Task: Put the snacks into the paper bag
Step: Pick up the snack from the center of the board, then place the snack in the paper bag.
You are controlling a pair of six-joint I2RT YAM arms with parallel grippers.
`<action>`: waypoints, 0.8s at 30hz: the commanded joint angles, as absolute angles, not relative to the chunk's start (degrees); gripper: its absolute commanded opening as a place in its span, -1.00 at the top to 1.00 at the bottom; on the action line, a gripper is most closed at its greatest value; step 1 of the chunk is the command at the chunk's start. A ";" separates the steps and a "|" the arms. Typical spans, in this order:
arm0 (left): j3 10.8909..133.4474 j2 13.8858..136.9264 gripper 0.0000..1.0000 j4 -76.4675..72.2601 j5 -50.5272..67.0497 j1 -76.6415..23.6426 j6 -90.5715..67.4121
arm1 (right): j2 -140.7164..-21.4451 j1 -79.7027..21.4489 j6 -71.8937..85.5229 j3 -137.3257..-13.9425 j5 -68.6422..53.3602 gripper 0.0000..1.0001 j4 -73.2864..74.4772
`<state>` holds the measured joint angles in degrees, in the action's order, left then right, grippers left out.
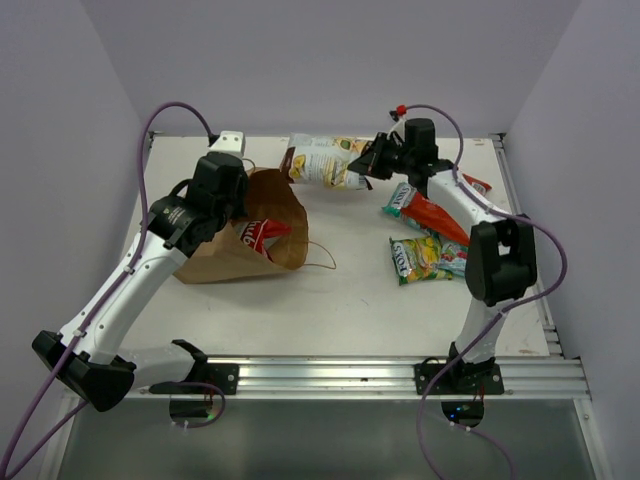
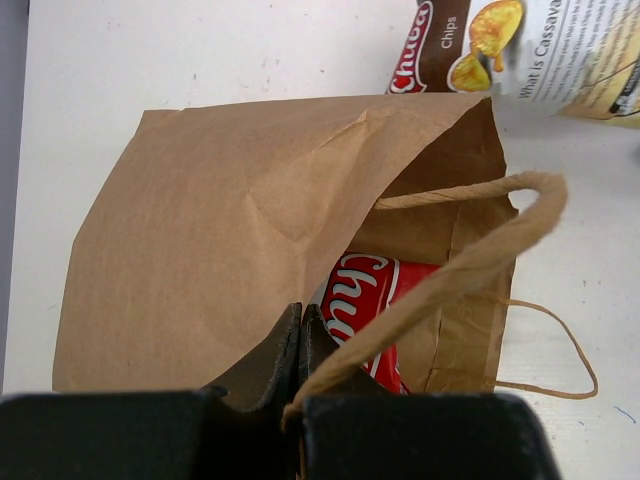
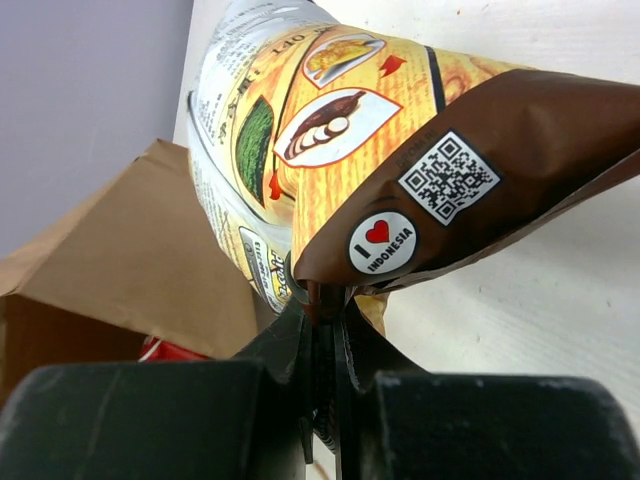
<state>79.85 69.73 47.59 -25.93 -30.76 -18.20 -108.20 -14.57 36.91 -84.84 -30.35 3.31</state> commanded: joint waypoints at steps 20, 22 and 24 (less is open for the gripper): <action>85.60 75.93 1.00 43.51 -23.65 -30.15 -15.74 | -71.12 -14.76 31.82 -84.99 -17.57 1.00 33.31; 86.31 77.08 1.00 43.42 -23.55 -30.15 -15.56 | -69.88 -16.77 32.25 -83.68 -18.02 1.00 33.58; 87.27 77.86 1.00 43.42 -23.47 -30.15 -15.38 | -67.59 -19.49 33.04 -82.10 -16.80 1.00 32.87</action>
<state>83.64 77.08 46.72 -24.18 -30.48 -16.78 -70.19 -15.99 31.92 -83.88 -14.90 33.87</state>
